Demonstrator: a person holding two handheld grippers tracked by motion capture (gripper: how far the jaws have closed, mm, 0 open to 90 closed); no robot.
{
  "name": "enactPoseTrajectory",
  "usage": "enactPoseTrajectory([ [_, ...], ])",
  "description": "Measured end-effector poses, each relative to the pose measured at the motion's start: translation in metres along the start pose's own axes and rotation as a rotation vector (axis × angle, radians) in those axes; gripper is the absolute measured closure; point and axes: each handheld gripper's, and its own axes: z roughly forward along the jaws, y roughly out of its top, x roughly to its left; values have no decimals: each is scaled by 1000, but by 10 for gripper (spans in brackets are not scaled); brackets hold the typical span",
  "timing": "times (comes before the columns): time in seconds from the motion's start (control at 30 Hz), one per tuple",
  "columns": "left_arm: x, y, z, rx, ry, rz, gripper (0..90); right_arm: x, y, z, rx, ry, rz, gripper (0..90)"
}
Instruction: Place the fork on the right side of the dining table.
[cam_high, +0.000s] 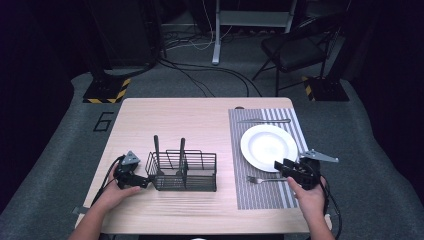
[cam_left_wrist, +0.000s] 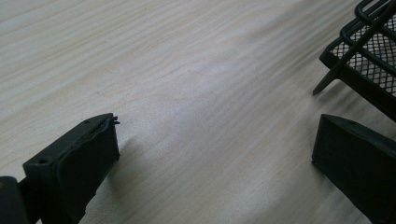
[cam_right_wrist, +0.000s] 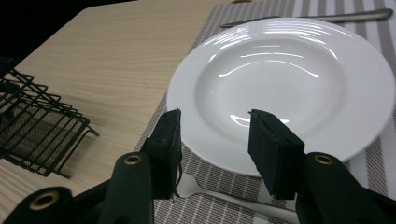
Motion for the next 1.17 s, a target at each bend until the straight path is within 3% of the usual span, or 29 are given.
enactPoseTrajectory([
  [0.1,0,0,0,0,-1,-2,2,14,5,6,10,19,-48,533],
  [0.63,0,0,0,0,0,0,2,68,3,34,65,108,-185,509],
  [0.77,0,0,0,0,0,0,2,75,-3,42,65,124,-210,507],
  [1.17,0,0,0,1,-1,-3,2,93,-30,67,59,145,-374,439],
])
